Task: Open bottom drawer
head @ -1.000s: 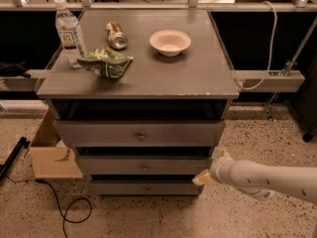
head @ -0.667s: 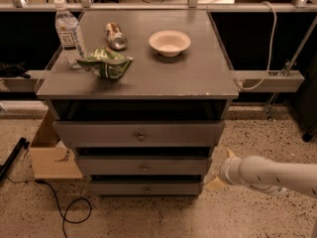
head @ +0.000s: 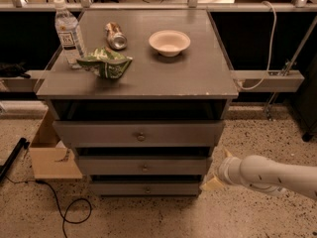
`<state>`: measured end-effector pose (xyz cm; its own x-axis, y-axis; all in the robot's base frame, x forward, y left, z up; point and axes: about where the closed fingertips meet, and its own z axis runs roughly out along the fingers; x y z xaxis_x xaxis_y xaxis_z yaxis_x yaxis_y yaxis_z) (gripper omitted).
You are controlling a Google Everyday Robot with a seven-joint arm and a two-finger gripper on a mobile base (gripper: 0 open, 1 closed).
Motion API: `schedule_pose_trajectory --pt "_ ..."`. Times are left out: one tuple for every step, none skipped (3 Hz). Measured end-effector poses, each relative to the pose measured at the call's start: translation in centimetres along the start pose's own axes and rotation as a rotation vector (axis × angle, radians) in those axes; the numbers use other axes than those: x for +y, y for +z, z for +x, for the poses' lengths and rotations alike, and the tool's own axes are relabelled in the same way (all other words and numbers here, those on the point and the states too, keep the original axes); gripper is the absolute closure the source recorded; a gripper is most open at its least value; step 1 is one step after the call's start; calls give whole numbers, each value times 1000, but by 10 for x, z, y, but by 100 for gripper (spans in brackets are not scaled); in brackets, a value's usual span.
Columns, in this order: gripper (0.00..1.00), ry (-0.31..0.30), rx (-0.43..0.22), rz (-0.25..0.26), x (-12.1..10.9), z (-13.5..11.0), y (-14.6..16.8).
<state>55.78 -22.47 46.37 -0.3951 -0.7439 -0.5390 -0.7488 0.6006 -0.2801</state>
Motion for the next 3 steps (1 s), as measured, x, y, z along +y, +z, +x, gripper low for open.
schedule_pose_trajectory --pt "0 13 -68 -69 21 -19 8" --pt "0 29 -138 -150 54 -36 16" --pt "0 36 -181 -201 86 -46 18"
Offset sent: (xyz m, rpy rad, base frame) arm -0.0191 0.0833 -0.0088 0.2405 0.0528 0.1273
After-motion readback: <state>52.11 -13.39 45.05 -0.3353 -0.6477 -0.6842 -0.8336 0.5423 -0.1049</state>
